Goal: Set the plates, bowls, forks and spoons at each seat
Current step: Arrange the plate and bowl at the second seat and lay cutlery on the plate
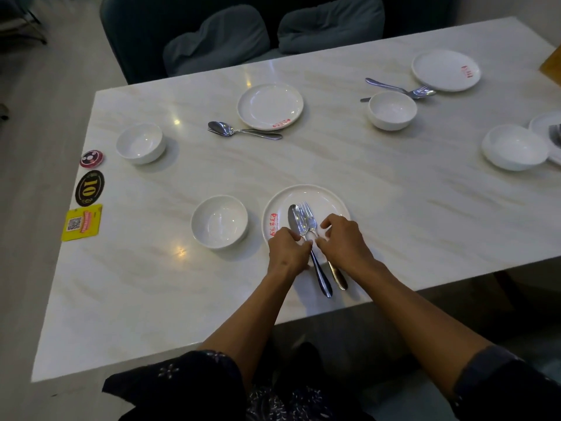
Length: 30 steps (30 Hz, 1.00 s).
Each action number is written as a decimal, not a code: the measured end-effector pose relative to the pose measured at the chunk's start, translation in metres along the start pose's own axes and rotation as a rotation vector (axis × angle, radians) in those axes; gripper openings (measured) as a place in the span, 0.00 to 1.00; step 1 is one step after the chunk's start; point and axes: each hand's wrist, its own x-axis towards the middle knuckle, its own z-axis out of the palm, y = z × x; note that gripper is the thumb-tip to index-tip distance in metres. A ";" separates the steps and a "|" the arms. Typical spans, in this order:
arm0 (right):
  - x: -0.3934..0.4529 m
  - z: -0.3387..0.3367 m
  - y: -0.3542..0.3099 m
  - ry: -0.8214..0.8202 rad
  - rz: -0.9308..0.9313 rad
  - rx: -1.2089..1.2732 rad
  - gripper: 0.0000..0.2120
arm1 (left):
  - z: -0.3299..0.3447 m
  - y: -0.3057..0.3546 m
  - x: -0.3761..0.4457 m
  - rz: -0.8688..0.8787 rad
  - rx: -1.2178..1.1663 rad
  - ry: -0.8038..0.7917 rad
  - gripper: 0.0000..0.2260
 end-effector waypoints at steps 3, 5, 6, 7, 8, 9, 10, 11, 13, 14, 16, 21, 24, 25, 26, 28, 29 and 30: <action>-0.001 0.000 -0.020 0.060 -0.091 0.050 0.12 | -0.023 0.000 -0.007 0.210 0.032 0.162 0.09; 0.001 0.009 -0.038 0.016 -0.108 0.154 0.08 | -0.053 -0.002 -0.007 0.354 0.032 0.282 0.06; 0.002 0.015 -0.048 -0.020 -0.123 0.196 0.07 | -0.070 -0.005 -0.004 0.415 0.030 0.347 0.05; 0.003 0.024 -0.056 -0.058 -0.125 0.234 0.07 | -0.087 -0.010 0.003 0.459 0.040 0.415 0.03; 0.005 0.032 -0.066 -0.091 -0.117 0.279 0.08 | -0.104 -0.015 0.011 0.477 0.060 0.482 0.02; 0.007 0.040 -0.075 -0.118 -0.094 0.317 0.09 | -0.120 -0.022 0.020 0.451 0.083 0.537 0.04; 0.009 0.047 -0.084 -0.140 -0.073 0.338 0.11 | -0.134 -0.029 0.029 0.392 0.098 0.565 0.08; 0.011 0.054 -0.092 -0.156 -0.054 0.344 0.14 | -0.147 -0.035 0.038 0.317 0.108 0.562 0.11; 0.014 0.064 -0.103 -0.182 -0.013 0.346 0.18 | -0.162 -0.045 0.051 0.186 0.126 0.480 0.16; 0.014 0.068 -0.107 -0.193 0.005 0.355 0.18 | -0.166 -0.050 0.056 0.147 0.135 0.417 0.17; 0.016 0.077 -0.110 -0.207 0.034 0.379 0.18 | -0.169 -0.057 0.059 0.137 0.160 0.297 0.17; 0.013 0.083 -0.114 -0.174 0.056 0.352 0.13 | -0.173 -0.067 0.052 0.188 0.115 0.225 0.16; 0.002 0.079 -0.111 -0.157 0.060 0.296 0.12 | -0.169 -0.077 0.043 0.193 0.073 0.190 0.14; -0.001 0.079 -0.109 -0.156 0.065 0.293 0.12 | -0.168 -0.079 0.040 0.199 0.062 0.179 0.14; -0.003 0.079 -0.107 -0.157 0.066 0.296 0.11 | -0.166 -0.082 0.039 0.203 0.052 0.171 0.14; -0.005 0.078 -0.103 -0.151 0.058 0.282 0.11 | -0.165 -0.084 0.038 0.204 0.026 0.159 0.15; -0.005 0.077 -0.102 -0.135 0.046 0.258 0.12 | -0.165 -0.084 0.038 0.202 0.019 0.155 0.15; -0.005 0.076 -0.102 -0.109 0.031 0.223 0.14 | -0.167 -0.085 0.039 0.199 0.024 0.157 0.16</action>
